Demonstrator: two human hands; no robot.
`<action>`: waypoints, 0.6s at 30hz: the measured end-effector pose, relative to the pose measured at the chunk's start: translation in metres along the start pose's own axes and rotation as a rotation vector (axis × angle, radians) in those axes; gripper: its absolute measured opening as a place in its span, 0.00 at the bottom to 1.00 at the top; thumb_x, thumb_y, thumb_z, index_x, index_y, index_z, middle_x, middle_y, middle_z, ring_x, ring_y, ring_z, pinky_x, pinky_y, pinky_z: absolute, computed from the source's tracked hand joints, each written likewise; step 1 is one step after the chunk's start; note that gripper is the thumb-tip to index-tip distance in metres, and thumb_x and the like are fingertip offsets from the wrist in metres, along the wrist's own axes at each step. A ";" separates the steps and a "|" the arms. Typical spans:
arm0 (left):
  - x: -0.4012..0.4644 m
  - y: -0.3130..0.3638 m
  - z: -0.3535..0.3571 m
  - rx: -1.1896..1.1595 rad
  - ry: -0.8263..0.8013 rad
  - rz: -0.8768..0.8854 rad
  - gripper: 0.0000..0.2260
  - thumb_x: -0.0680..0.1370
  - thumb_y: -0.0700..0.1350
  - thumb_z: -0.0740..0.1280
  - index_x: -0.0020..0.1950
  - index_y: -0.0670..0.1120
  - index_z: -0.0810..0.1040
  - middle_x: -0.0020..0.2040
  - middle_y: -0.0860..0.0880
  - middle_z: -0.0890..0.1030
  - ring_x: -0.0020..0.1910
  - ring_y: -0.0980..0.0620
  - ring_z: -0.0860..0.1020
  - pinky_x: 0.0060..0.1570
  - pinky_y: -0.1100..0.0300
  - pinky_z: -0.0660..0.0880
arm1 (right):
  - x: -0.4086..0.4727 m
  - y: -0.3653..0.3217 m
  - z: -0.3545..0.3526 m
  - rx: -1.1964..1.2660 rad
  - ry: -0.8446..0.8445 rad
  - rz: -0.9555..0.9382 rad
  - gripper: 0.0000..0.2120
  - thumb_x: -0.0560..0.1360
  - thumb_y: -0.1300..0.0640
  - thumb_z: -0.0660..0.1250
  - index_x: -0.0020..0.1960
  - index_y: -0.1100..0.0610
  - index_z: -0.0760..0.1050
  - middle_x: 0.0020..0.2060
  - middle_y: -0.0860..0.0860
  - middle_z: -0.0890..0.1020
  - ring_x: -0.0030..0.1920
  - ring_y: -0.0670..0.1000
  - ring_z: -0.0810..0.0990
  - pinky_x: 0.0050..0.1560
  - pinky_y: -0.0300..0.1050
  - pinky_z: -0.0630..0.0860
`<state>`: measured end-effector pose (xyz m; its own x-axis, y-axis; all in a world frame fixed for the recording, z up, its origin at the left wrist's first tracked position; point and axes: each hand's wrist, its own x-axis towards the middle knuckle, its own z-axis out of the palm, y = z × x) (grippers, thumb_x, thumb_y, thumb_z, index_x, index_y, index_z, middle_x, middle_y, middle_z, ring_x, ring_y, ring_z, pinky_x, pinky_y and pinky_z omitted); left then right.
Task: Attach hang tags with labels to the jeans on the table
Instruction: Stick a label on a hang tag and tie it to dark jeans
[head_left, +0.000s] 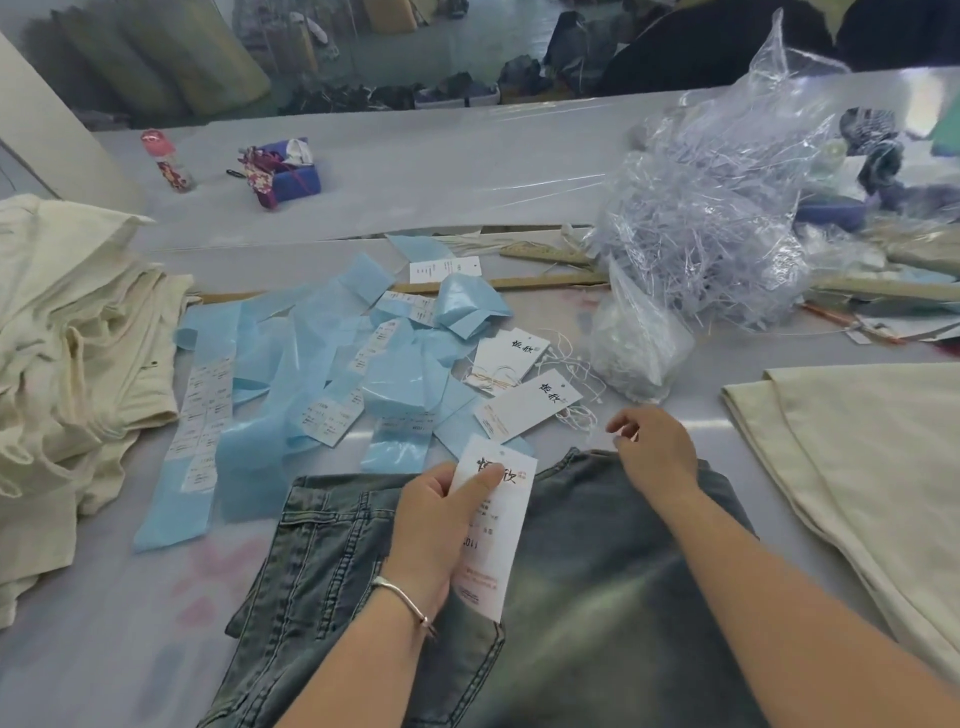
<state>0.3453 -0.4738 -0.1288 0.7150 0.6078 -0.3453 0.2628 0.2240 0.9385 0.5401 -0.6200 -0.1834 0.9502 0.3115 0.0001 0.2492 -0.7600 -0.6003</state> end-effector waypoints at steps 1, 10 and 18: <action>0.004 -0.002 0.002 0.001 -0.007 -0.008 0.05 0.73 0.47 0.74 0.38 0.47 0.84 0.38 0.44 0.85 0.32 0.49 0.79 0.34 0.56 0.75 | 0.011 0.004 0.001 -0.053 -0.043 -0.026 0.13 0.74 0.64 0.65 0.43 0.46 0.77 0.44 0.48 0.78 0.44 0.50 0.76 0.43 0.42 0.68; 0.029 -0.015 0.012 0.002 -0.062 -0.078 0.03 0.74 0.45 0.73 0.41 0.47 0.85 0.41 0.45 0.86 0.36 0.48 0.82 0.38 0.55 0.76 | 0.059 0.002 0.016 -0.326 -0.404 -0.259 0.07 0.72 0.56 0.71 0.44 0.46 0.75 0.50 0.49 0.70 0.51 0.51 0.73 0.47 0.43 0.67; 0.026 -0.017 0.006 0.011 -0.069 -0.081 0.04 0.75 0.46 0.72 0.44 0.47 0.85 0.42 0.45 0.86 0.38 0.47 0.82 0.41 0.52 0.76 | 0.060 -0.014 0.019 -0.299 -0.360 -0.283 0.03 0.77 0.61 0.66 0.45 0.60 0.77 0.52 0.56 0.75 0.52 0.54 0.74 0.50 0.44 0.69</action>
<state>0.3639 -0.4664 -0.1539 0.7340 0.5342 -0.4193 0.3281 0.2617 0.9077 0.5904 -0.5800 -0.1899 0.7273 0.6630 -0.1773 0.5780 -0.7310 -0.3627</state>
